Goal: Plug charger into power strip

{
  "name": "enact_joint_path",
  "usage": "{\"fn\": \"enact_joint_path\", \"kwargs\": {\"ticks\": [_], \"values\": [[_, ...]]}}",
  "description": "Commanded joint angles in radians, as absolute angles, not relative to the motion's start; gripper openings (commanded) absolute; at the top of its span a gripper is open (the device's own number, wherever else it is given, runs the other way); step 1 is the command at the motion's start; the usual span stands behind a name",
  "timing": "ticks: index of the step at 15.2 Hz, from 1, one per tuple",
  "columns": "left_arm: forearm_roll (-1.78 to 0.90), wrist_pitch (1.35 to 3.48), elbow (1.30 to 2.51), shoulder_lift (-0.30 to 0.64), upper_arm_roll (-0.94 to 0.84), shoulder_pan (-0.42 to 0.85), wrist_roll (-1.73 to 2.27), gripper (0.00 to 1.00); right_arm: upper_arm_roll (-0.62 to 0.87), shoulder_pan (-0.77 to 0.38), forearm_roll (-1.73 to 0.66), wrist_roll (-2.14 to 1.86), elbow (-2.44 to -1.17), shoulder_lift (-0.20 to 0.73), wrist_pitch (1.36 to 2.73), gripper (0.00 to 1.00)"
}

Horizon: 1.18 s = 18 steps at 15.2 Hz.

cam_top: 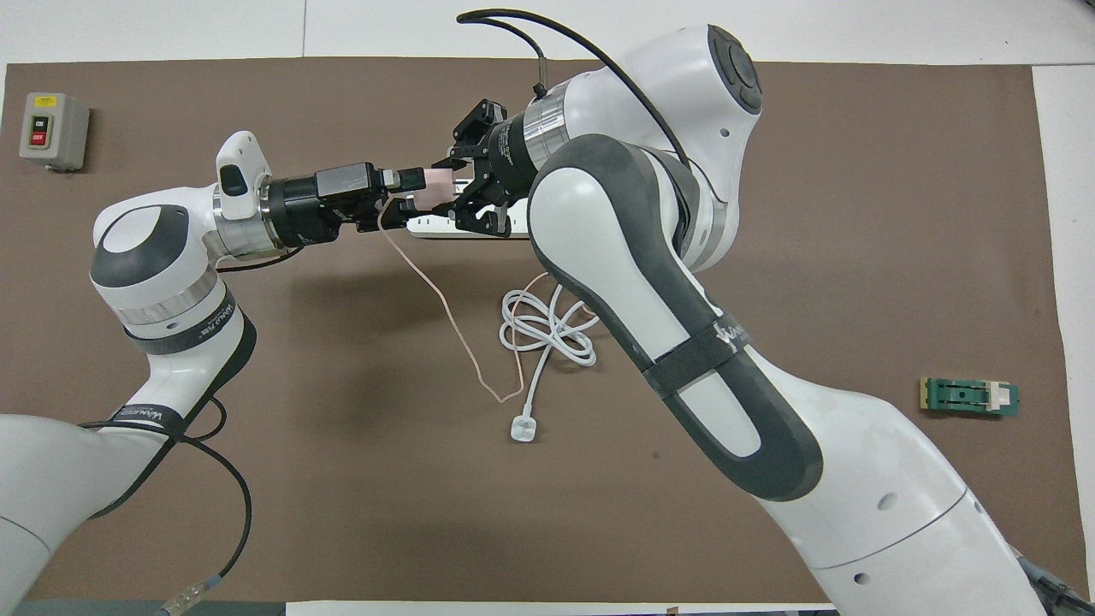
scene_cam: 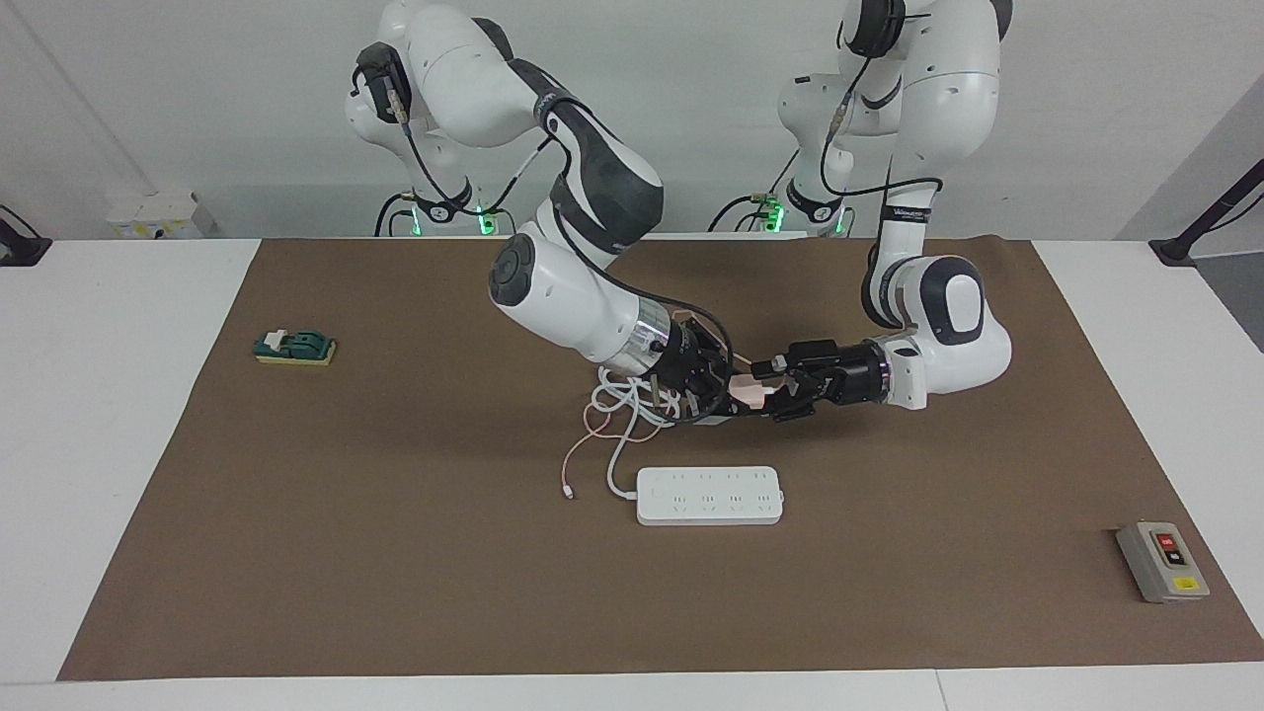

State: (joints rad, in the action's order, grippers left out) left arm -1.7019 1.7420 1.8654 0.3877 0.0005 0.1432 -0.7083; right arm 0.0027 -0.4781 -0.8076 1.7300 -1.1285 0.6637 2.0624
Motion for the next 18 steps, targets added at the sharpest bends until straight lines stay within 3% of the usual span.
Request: {"fn": "enact_joint_path", "kwargs": {"ticks": [1, 8, 13, 14, 15, 18], "values": [[-1.724, 1.743, 1.841, 0.405, 0.009, 0.160, -0.696, 0.81, 0.011, -0.472, -0.828, 1.747, -1.098, 0.683, 2.054, 0.00], [-1.720, 1.736, 1.841, 0.403, 0.011, 0.166, -0.710, 0.00, 0.011, -0.472, -0.828, 1.747, -1.098, 0.683, 2.054, 0.00], [-1.718, 1.736, 1.832, 0.399, 0.011, 0.164, -0.709, 0.00, 0.011, -0.472, -0.828, 1.747, -1.098, 0.681, 2.056, 0.00], [-1.715, 1.736, 1.821, 0.399, 0.011, 0.163, -0.707, 0.00, 0.009, -0.472, -0.828, 1.747, -1.098, 0.681, 2.057, 0.58], [-1.710, 1.736, 1.816, 0.397, 0.012, 0.158, -0.706, 0.00, 0.009, -0.472, -0.827, 1.749, -1.098, 0.681, 2.056, 0.99], [-1.688, 1.749, 1.807, 0.391, 0.021, 0.150, -0.696, 0.00, 0.009, -0.468, -0.828, 1.749, -1.098, 0.681, 2.051, 1.00]]}}
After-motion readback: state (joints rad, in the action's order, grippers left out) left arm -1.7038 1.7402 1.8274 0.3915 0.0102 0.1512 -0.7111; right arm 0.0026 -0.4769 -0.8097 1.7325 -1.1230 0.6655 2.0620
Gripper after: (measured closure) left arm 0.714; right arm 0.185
